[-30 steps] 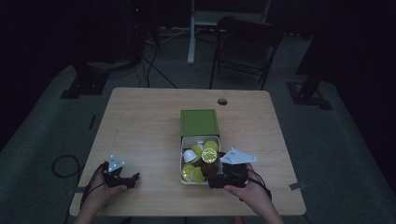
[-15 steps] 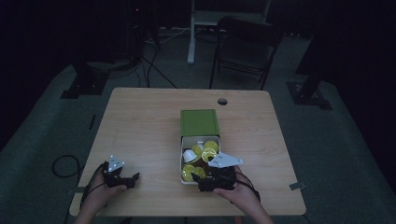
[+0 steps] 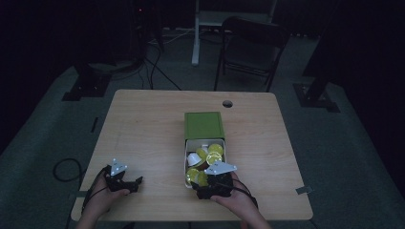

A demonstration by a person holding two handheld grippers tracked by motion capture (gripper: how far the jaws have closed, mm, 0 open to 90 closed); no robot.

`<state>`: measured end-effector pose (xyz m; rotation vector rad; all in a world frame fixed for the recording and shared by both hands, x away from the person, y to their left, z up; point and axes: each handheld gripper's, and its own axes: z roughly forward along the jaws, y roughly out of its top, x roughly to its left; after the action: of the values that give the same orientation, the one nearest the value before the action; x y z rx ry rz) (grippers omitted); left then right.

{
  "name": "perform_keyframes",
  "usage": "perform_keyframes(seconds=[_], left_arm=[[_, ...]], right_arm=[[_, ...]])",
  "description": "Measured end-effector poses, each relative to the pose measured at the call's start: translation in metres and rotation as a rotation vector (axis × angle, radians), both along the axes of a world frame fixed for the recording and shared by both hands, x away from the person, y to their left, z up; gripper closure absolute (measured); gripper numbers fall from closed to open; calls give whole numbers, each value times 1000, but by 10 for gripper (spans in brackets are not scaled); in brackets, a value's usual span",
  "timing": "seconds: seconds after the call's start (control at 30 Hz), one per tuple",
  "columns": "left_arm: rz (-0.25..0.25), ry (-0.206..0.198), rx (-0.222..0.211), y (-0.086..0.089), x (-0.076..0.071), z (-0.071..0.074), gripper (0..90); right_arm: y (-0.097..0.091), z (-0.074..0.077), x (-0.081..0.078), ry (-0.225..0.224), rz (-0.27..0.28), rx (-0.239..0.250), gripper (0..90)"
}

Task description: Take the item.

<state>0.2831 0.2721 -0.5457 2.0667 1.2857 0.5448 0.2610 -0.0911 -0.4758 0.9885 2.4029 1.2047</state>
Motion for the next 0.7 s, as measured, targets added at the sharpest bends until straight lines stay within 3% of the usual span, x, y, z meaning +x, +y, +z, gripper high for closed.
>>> perform_keyframes(seconds=[0.33, 0.7], left_arm=[[0, 0, 0, 0, 0, 0, 101], [0, 0, 0, 0, 0, 0, 101]], right_arm=[[6, -10, -2, 11, 0, -30, 282], [12, -14, -3, -27, -39, -73, 331]])
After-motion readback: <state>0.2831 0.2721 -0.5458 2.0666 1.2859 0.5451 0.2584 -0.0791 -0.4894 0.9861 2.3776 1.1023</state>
